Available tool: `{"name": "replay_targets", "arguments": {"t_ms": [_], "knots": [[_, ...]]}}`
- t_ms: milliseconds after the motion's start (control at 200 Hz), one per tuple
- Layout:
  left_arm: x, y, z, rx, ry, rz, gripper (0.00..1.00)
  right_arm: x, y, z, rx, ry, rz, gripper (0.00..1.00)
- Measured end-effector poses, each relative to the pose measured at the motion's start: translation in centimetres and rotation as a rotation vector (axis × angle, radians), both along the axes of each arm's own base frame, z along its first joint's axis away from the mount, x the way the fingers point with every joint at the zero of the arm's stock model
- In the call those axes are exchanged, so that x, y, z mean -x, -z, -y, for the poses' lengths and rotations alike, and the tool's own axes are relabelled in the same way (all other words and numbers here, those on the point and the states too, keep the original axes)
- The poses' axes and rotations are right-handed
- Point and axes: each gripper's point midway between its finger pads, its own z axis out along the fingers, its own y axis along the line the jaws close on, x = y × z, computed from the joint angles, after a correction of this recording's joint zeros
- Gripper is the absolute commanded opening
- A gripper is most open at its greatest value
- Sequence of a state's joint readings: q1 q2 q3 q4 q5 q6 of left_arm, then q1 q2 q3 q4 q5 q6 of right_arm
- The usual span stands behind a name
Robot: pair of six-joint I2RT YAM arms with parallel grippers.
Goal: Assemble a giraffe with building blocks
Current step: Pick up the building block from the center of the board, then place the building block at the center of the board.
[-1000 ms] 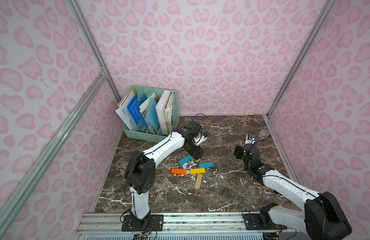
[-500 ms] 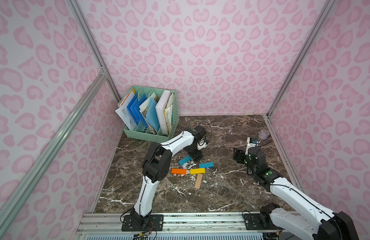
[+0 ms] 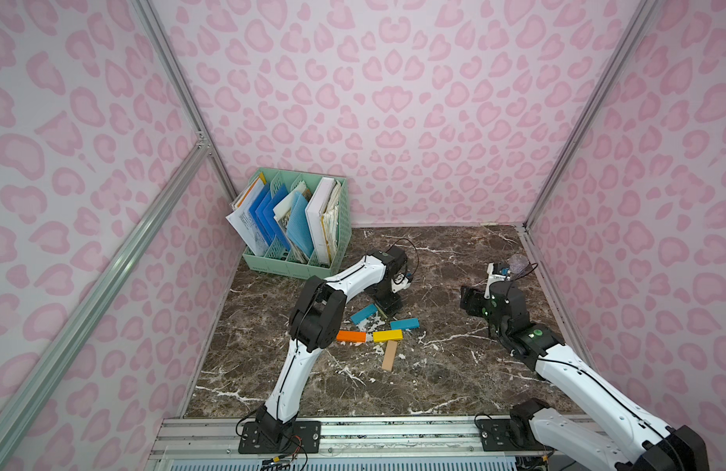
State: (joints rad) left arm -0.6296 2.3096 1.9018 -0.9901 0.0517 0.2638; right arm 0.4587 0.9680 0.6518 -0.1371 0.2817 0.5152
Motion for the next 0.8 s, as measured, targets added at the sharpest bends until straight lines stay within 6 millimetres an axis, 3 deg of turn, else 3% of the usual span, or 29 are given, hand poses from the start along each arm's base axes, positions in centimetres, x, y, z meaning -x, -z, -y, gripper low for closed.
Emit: {"name": "replay_targets", "arguments": {"t_ms": [105, 140, 330, 545, 800], "knots": [[-0.1, 0.1, -0.1, -0.009, -0.004, 0.006, 0.46, 0.2, 0.4, 0.2, 0.010, 0.002, -0.011, 0.74], [-0.1, 0.1, -0.1, -0.008, -0.004, 0.006, 0.40, 0.3, 0.7, 0.2, 0.014, 0.002, -0.016, 0.74], [-1.8, -0.7, 1.2, 0.030, -0.090, 0.030, 0.40, 0.4, 1.5, 0.3, 0.023, 0.001, -0.035, 0.73], [-7.0, -3.9, 5.1, 0.197, -0.372, 0.130, 0.41, 0.0, 2.6, 0.0, 0.038, 0.000, -0.067, 0.75], [-10.4, -2.4, 6.5, 0.309, -0.722, 0.084, 0.35, -0.9, 2.3, -0.5, 0.033, -0.006, -0.055, 0.75]]}}
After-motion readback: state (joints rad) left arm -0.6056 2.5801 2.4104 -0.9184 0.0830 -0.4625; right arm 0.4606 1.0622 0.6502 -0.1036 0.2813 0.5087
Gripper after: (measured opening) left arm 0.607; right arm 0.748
